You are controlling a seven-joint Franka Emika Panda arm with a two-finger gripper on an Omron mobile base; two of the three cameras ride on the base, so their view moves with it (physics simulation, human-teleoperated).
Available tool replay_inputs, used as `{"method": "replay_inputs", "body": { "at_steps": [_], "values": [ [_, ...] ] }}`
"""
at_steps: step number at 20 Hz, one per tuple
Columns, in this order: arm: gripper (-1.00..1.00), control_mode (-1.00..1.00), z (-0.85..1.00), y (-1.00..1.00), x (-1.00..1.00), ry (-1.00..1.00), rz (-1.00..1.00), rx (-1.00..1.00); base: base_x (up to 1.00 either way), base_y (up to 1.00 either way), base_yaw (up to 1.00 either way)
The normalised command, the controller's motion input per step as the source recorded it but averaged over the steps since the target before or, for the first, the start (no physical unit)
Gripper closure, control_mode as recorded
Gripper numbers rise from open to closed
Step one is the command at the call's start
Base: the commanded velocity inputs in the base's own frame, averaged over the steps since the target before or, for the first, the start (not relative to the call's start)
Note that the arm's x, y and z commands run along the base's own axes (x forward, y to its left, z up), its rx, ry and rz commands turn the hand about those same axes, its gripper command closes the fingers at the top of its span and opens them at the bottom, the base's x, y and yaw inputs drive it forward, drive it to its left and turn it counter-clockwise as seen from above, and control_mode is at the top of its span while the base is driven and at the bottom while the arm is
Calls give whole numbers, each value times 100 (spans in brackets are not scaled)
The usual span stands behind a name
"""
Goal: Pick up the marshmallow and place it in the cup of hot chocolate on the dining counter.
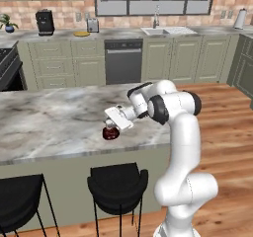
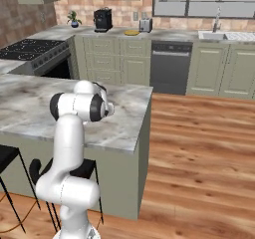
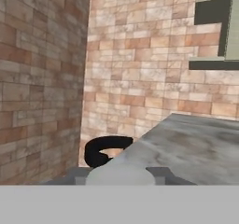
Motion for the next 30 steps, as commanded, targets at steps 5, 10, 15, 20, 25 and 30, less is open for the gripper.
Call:
{"method": "replay_inputs", "body": {
  "at_steps": [5,10,15,20,25,30],
  "values": [
    [-100,-100,-25,0,-25,0,0,0,0,0,0],
    [-100,-100,-1,0,-49,-1,0,0,0,0,0],
    [-100,-100,0,0,-5,0,0,0,0,0,0],
    [-100,-100,1,0,0,0,0,0,0,0,0],
    [-100,-100,45,-10,-5,0,0,4,0,0,0],
    [-100,-100,72,-32,-29,-1,0,4,0,0,0]
  ]
}}
